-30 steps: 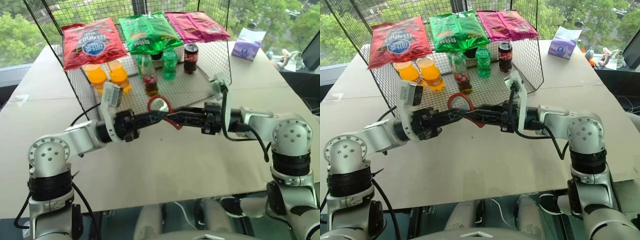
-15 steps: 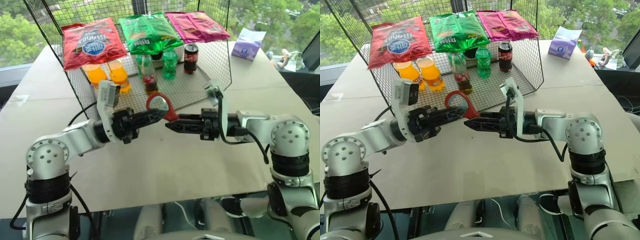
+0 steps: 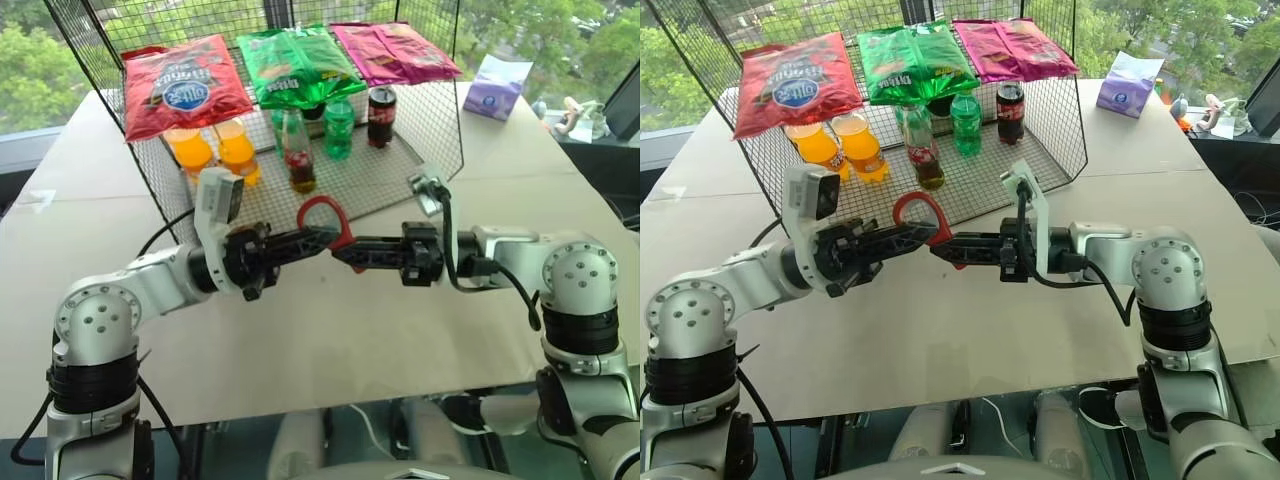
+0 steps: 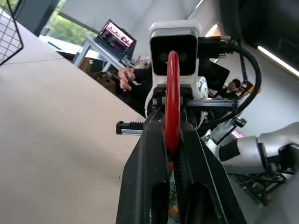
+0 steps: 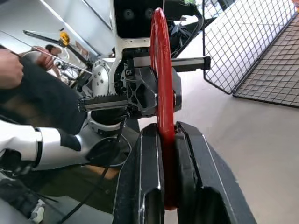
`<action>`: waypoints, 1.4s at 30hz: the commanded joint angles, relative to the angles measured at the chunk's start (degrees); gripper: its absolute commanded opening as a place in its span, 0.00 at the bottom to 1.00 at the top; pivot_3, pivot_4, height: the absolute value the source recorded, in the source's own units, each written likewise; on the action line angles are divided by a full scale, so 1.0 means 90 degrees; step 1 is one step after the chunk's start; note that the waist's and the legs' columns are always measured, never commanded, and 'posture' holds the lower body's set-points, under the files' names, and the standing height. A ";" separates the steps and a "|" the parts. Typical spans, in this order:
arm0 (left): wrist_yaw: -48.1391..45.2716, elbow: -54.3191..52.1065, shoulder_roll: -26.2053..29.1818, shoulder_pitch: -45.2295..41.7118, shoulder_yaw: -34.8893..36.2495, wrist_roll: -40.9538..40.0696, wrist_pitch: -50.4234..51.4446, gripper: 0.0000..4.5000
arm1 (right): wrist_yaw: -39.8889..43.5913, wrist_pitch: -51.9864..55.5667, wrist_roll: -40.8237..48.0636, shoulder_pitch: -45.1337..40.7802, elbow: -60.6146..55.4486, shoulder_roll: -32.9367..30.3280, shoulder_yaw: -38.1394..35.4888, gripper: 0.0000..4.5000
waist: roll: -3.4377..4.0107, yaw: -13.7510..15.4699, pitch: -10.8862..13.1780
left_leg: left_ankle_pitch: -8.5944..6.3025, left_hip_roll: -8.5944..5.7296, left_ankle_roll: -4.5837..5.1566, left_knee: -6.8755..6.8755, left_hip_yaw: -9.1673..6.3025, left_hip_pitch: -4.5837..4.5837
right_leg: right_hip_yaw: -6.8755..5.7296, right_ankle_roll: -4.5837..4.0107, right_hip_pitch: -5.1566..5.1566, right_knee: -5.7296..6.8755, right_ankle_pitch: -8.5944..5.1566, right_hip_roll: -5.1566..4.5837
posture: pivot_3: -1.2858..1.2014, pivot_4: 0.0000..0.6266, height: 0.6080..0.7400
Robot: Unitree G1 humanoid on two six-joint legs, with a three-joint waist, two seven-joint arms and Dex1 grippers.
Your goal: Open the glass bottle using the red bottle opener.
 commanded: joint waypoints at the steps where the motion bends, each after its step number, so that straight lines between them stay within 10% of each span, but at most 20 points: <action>1: 0.0043 -0.0251 0.0072 -0.0034 0.0018 0.0073 -0.0189 0.00 | -0.0004 -0.0001 0.0027 0.0042 -0.0143 -0.0060 0.0062 0.02 | 0.0000 0.0000 0.0000 | 0.0000 0.0000 0.0000 -0.0001 -0.0001 0.0000 | 0.0000 0.0000 0.0000 0.0000 0.0000 0.0000 | 0.52 0.24 1.00; 4: 0.0065 -0.0253 0.0032 -0.0020 0.0025 0.0065 -0.0227 0.00 | 0.0005 -0.0011 -0.0014 0.0056 -0.0144 -0.0063 0.0100 0.02 | 0.0000 0.0000 0.0000 | 0.0000 0.0000 0.0000 -0.0001 0.0000 0.0000 | 0.0000 0.0000 0.0000 -0.0001 0.0000 0.0000 | 0.52 0.24 1.00; 7: 0.0102 -0.0179 -0.0028 -0.0009 0.0111 -0.0089 -0.0269 0.20 | 0.0015 -0.0031 -0.0089 0.0067 -0.0133 -0.0072 0.0122 0.00 | 0.0000 0.0000 0.0000 | 0.0000 0.0000 0.0000 -0.0002 -0.0001 0.0000 | 0.0000 0.0000 0.0000 -0.0002 0.0000 0.0000 | 0.52 0.24 1.00; 15: 0.0085 -0.0269 0.0165 0.0318 0.0265 -0.0249 -0.0315 0.98 | 0.0120 -0.0103 -0.0209 0.0194 -0.0121 -0.0218 0.0076 0.00 | 0.0000 -0.0003 0.0002 | 0.0000 0.0000 0.0000 -0.0006 -0.0001 -0.0001 | 0.0002 0.0000 -0.0004 -0.0005 0.0000 -0.0001 | 0.52 0.24 1.00; 33: 0.3031 0.1662 -0.1354 -0.0897 -0.1289 0.6510 -0.4257 0.98 | -0.0296 -0.2130 -0.2862 0.1250 -0.1259 -0.0233 0.0063 0.00 | -0.0005 0.0031 0.0010 | 0.0000 -0.0010 0.0000 -0.0016 0.0006 -0.0008 | 0.0005 0.0016 -0.0010 -0.0010 0.0009 -0.0003 | 0.52 0.24 1.00; 42: 0.3310 0.3731 -0.2025 -0.2182 -0.1506 0.7684 -0.5132 0.98 | -0.0344 -0.2228 -0.3156 0.1448 -0.1488 -0.0146 0.0014 0.00 | -0.0010 0.0046 0.0012 | 0.0000 -0.0010 0.0000 -0.0015 0.0002 -0.0018 | -0.0002 0.0027 -0.0015 -0.0012 0.0015 -0.0002 | 0.52 0.24 1.00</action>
